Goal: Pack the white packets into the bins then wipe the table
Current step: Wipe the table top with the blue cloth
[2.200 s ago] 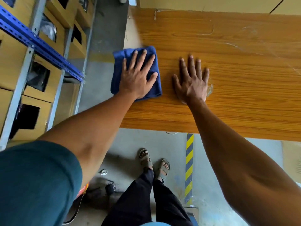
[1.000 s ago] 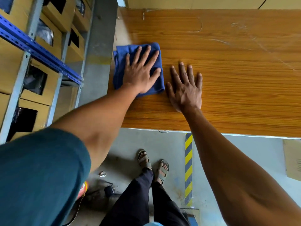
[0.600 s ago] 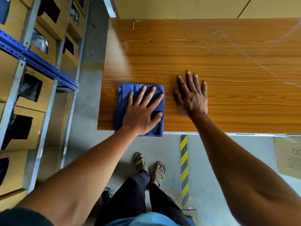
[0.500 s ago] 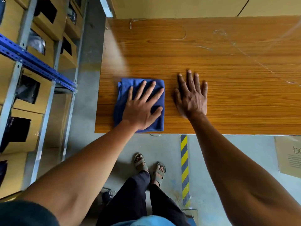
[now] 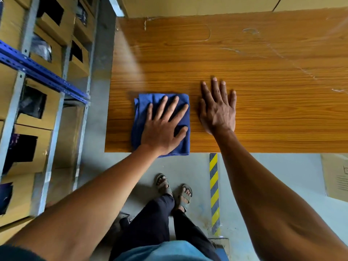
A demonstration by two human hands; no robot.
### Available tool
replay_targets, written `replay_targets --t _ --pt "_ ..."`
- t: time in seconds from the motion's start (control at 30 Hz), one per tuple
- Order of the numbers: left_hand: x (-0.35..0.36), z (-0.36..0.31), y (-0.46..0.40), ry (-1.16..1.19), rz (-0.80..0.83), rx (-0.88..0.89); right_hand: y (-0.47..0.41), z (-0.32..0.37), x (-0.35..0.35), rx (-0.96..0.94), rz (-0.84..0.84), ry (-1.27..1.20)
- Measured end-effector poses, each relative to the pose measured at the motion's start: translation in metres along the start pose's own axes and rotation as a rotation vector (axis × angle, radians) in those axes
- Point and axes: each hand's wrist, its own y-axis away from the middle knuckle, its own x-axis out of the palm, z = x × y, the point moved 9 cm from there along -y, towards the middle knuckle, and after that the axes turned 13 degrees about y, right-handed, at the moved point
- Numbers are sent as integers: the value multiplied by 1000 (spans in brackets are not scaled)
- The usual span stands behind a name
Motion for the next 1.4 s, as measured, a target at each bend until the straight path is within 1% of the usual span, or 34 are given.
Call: replay_targets --t 0.07,0.17,0.3,0.37,0.43,0.53,0.6,0.67,0.77,0.87,0.93,1.0,1.07,1.17,1.27,1.4 --pt "0 0 5 -10 5 -3 1 1 0 -1 1 -7" --pt "-8 18 -31 3 -39 -16 -1 0 1 1 -11 2" --pt "-27 64 -110 31 -73 -155 -1 0 5 3 -17 13" --pt "-29 71 -125 28 -62 -177 -2 -1 5 4 -19 14" --pt "-21 60 -109 20 -70 -143 -1 -1 6 2 -21 17" --pt "-8 23 -44 15 -85 -56 -1 0 3 4 -15 13" --pt "2 3 -4 -3 -59 -62 1 0 2 2 -10 19" --pt "5 -1 7 -10 -43 -79 1 -1 1 10 -4 7" --pt "-3 12 -23 -8 -65 -63 0 0 -1 6 -15 13" --pt "-16 42 -86 57 -90 -144 -1 -1 4 9 -15 16" --pt "-22 57 -122 86 -68 -204 -1 0 6 2 -21 24" --pt "-21 60 -134 80 -51 -211 -2 -1 7 6 -25 13" --pt "-16 50 -116 64 -70 -160 -2 -1 8 6 -24 16" --pt "-2 21 -45 25 -88 -57 0 -1 8 -1 -14 22" --pt "9 1 11 0 -18 -19 0 -1 8 -8 12 48" --pt "7 7 13 -9 -2 -31 -3 1 9 -25 42 75"
